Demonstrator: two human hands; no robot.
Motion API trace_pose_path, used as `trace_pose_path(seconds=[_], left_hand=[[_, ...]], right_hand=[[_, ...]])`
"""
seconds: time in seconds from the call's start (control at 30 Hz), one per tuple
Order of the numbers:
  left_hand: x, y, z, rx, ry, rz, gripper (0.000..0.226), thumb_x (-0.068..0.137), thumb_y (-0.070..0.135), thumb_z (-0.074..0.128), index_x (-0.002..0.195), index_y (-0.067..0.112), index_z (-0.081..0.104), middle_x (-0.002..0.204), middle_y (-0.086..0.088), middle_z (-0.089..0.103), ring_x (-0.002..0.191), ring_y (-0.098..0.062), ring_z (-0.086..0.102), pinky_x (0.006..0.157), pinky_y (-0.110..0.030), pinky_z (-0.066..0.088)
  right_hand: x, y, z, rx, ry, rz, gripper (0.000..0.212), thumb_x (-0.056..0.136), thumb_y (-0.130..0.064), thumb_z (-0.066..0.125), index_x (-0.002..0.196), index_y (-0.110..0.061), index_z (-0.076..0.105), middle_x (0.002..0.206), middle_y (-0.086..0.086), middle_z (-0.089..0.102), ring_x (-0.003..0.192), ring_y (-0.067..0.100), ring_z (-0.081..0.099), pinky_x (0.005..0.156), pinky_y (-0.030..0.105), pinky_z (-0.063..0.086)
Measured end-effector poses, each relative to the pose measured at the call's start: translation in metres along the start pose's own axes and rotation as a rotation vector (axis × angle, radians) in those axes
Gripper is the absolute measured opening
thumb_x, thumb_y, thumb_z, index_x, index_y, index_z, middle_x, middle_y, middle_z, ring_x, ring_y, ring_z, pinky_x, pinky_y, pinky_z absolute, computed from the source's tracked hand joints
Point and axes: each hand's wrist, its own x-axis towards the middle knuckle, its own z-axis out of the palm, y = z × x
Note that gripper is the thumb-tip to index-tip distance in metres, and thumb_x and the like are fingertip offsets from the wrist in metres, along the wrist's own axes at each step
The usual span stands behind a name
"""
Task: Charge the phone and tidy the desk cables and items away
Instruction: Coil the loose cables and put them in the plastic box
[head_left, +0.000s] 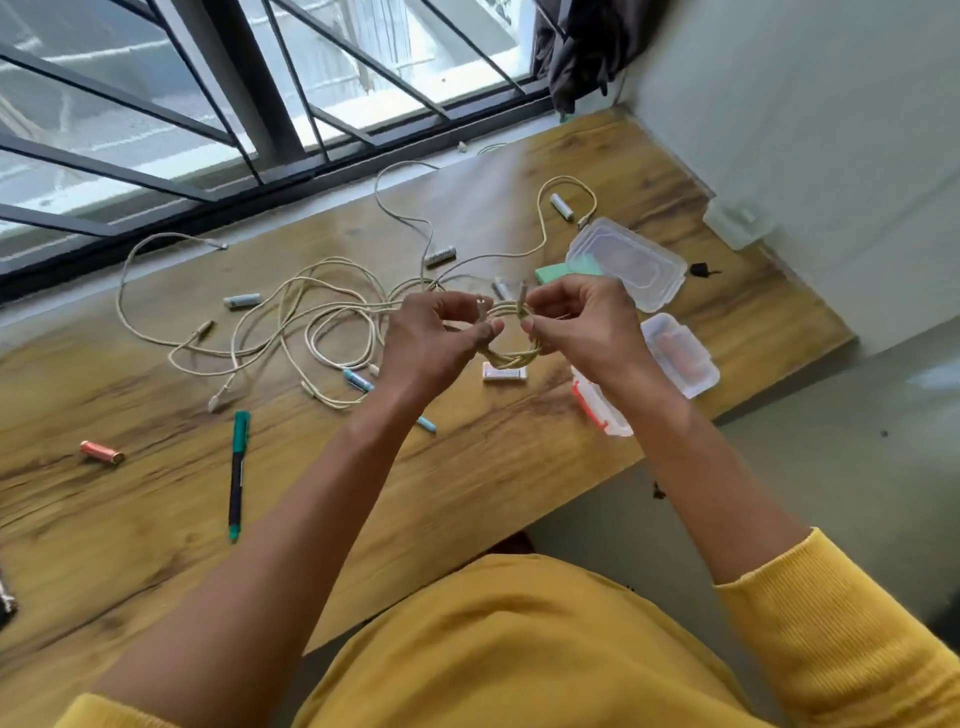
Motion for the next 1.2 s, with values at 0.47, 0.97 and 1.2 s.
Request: trace_pose_path(seconds=[0.47,0.97,1.2], left_hand=[[-0.009,0.029,0.118,0.503,-0.162,0.318,0.029,0.088,0.042,0.084,0.110,0.030,0.070,0.099,0.009,0.079,0.086,-0.009,0.073,0.080,-0.039,0.063],[-0.007,0.025,0.137,0.812,-0.199,0.317,0.036,0.092,0.039,0.078,0.126,0.027,0.071,0.122,-0.001,0.058,0.108,-0.021,0.050,0.083,-0.030,0.040],[-0.008,0.023,0.128,0.619,-0.184,0.188,0.026,0.096,0.009,0.069,0.117,0.021,0.077,0.117,0.003,0.059,0.106,-0.017,0.058,0.089,-0.035,0.050]], right_hand=[[-0.005,0.058,-0.105,-0.466,0.057,0.028,0.022,0.081,-0.013,0.090,0.101,-0.018,0.083,0.092,-0.005,0.080,0.084,0.006,0.075,0.084,0.034,0.064],[0.006,0.083,-0.085,-0.639,-0.090,-0.001,0.010,0.083,-0.014,0.087,0.092,-0.018,0.083,0.093,-0.001,0.080,0.088,0.015,0.074,0.086,0.035,0.062],[0.008,0.085,-0.075,-0.633,-0.148,0.008,0.010,0.086,-0.014,0.083,0.093,-0.021,0.084,0.096,-0.001,0.079,0.088,0.014,0.072,0.083,0.032,0.060]])
